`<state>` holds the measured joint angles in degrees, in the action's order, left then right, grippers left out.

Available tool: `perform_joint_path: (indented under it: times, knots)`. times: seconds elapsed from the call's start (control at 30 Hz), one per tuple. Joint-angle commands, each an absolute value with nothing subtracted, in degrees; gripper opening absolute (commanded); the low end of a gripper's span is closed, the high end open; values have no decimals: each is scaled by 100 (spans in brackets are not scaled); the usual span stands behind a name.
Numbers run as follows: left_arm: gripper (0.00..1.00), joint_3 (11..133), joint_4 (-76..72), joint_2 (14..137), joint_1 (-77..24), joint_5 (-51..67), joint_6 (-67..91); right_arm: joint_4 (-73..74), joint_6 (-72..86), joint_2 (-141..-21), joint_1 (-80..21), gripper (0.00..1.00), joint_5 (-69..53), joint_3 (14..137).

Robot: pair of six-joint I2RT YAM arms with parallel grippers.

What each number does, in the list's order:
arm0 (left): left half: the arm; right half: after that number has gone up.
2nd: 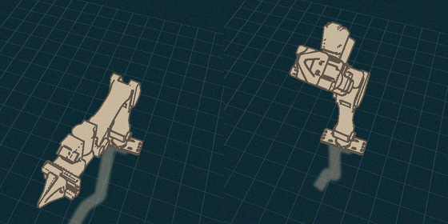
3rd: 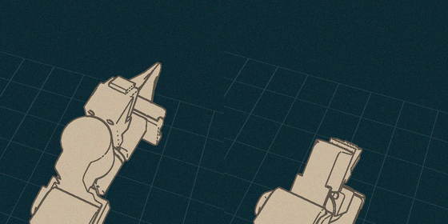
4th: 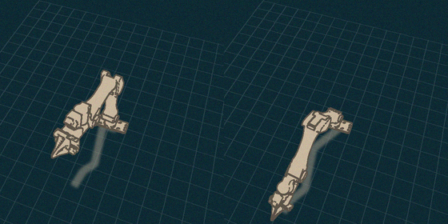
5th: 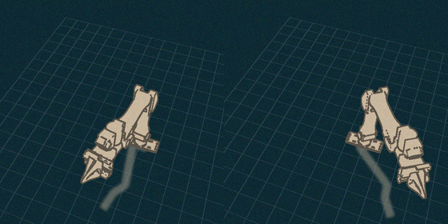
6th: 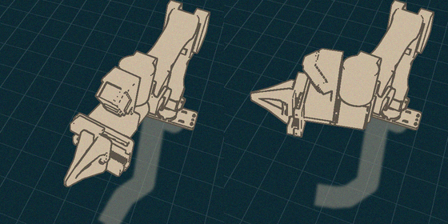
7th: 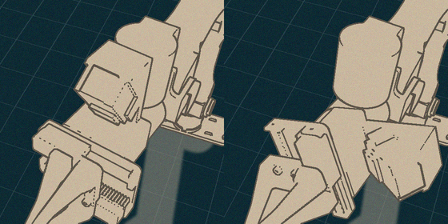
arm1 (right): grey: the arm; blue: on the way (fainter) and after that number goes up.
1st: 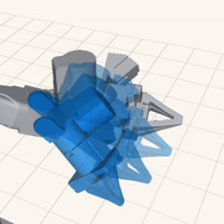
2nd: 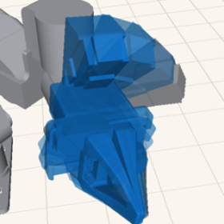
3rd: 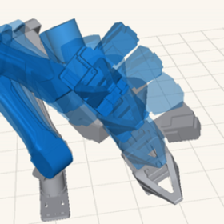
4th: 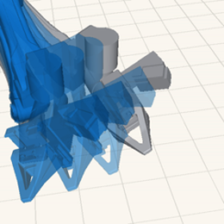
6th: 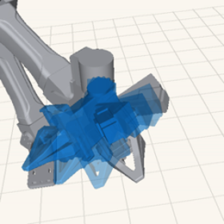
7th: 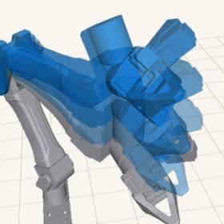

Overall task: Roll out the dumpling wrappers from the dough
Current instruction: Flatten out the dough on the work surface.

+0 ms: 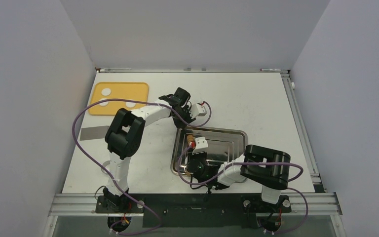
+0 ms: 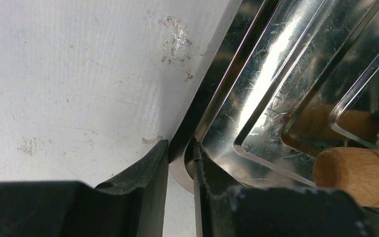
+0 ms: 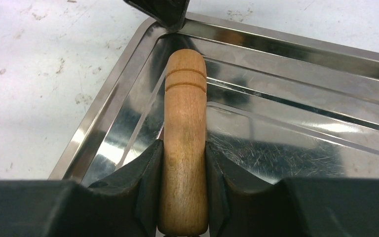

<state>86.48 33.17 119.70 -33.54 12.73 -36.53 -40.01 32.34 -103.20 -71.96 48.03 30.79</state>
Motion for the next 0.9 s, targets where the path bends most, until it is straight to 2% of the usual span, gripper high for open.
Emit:
perform_joint_path:
  times: [0.0,0.23,0.5,0.7,0.87]
  knots:
    - [0,8492,3516,12406,-3278,932,-3674,-2364,2666,-10346,-7340,8,4084,2679]
    - [0,8530,3550,12445,-3278,906,-3673,-3529,2088,-9278,-6791,8,3921,2330]
    - [0,8591,3611,12428,-3261,1015,-3665,-4524,1510,-8392,-6734,8,3819,1904]
    - [17,8941,3871,12247,-3209,1415,-3617,-4935,1149,-7260,-6671,8,3877,1495]
    - [29,9357,4244,11975,-3161,1749,-3629,-5122,834,-6284,-6482,8,3431,1081]
